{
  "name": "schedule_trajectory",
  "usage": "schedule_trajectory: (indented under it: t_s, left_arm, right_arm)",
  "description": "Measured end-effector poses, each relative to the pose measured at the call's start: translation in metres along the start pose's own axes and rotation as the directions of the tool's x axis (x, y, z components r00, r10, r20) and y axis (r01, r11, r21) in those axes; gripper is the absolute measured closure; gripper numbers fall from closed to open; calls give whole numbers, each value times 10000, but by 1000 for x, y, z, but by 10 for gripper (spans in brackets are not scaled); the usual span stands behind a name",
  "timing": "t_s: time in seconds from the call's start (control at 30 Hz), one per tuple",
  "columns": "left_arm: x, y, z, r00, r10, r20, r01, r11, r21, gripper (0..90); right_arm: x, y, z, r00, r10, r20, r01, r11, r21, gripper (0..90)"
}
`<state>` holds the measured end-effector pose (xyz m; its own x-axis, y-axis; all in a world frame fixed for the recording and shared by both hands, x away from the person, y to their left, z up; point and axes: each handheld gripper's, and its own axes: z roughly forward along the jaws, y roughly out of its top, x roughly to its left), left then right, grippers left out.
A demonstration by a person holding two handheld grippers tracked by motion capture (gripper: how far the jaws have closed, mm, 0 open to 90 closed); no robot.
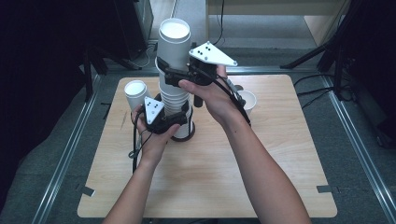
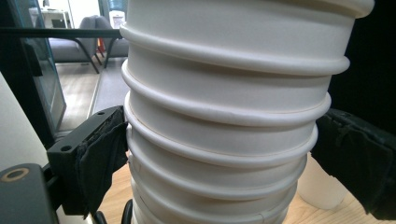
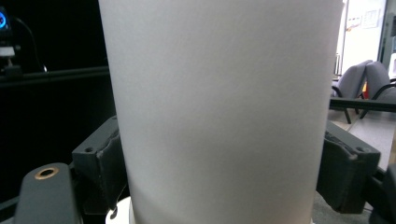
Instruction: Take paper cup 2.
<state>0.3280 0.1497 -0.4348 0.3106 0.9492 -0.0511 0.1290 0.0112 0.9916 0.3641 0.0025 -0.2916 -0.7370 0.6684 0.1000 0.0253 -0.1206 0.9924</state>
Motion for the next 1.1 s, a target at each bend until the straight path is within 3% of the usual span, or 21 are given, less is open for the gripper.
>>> schedule_trajectory:
  t_s: [0.07,0.13,0.43,0.7,1.1]
  left_arm:
    - [0,0,0,10000,-11,8,11,10000,5,47]
    - [0,0,0,10000,-10,16,10,10000,13,47]
    - [0,0,0,10000,-56,33,56,10000,11,47]
    - [0,0,0,10000,-36,47,36,10000,40,48]
    - [2,1,-4,9999,49,159,-53,9996,260,55]
  right_arm:
    - [2,2,-1,10000,-24,0,24,10000,-45,177]
    - [4,5,-2,9994,-340,78,340,9994,-48,182]
    - [7,17,-8,9992,128,377,-112,9990,-433,184]
    - [9,31,-18,9978,-6,668,53,9975,-702,186]
    - [-2,36,-43,9922,-262,1216,355,9965,-751,184]
